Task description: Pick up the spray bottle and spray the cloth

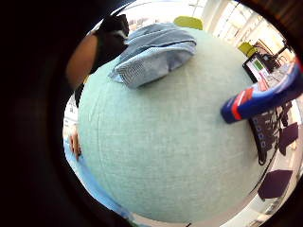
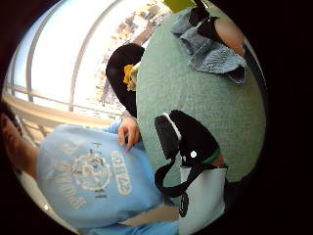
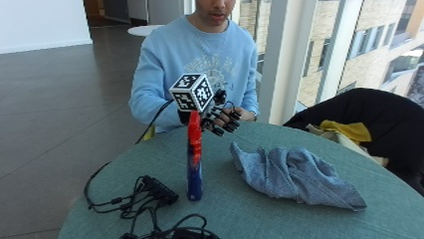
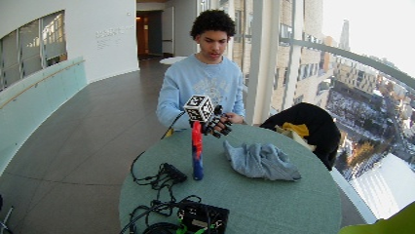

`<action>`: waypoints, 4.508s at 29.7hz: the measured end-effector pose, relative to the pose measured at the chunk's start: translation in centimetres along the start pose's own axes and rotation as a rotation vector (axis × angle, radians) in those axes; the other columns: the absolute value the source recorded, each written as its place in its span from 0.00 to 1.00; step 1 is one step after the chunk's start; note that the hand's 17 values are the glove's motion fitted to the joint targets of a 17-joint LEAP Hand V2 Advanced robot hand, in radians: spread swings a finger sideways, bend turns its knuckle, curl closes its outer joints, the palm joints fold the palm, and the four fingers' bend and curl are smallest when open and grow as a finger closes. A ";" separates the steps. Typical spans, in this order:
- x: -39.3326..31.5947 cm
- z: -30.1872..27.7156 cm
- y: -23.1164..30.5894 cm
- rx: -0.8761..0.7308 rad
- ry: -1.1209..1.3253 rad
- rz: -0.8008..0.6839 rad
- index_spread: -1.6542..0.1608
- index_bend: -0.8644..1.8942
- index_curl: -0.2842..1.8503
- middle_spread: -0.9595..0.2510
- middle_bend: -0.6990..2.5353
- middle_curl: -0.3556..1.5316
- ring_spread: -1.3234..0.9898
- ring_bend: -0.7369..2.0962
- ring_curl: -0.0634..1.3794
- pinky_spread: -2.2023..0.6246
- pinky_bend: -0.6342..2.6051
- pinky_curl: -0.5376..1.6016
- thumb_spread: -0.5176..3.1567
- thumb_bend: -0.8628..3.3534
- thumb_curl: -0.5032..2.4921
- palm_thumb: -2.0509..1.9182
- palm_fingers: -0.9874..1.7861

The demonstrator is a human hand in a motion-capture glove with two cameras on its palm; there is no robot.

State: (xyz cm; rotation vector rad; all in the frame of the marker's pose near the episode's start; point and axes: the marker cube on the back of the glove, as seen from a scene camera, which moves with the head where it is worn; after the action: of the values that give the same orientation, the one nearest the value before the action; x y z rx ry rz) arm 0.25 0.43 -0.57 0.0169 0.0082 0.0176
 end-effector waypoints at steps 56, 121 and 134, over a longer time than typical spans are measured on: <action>17.1 -2.2 -4.6 0.614 -0.636 0.537 0.69 0.37 0.21 0.74 0.34 0.39 0.55 0.42 0.26 0.84 0.32 0.40 0.42 0.22 0.27 0.71 0.59; 5.4 -4.4 -10.7 -0.228 -0.478 0.454 0.81 0.36 0.31 0.72 0.33 0.44 0.57 0.46 0.32 0.82 0.29 0.42 0.35 0.20 0.37 0.74 0.78; 5.5 -3.7 -11.0 -0.258 -0.486 0.482 0.81 0.36 0.31 0.72 0.33 0.45 0.57 0.46 0.32 0.82 0.29 0.42 0.36 0.20 0.37 0.74 0.78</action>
State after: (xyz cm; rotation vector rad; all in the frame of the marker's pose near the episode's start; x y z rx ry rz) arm 5.87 -10.39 -4.52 -0.2355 -0.4844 0.4956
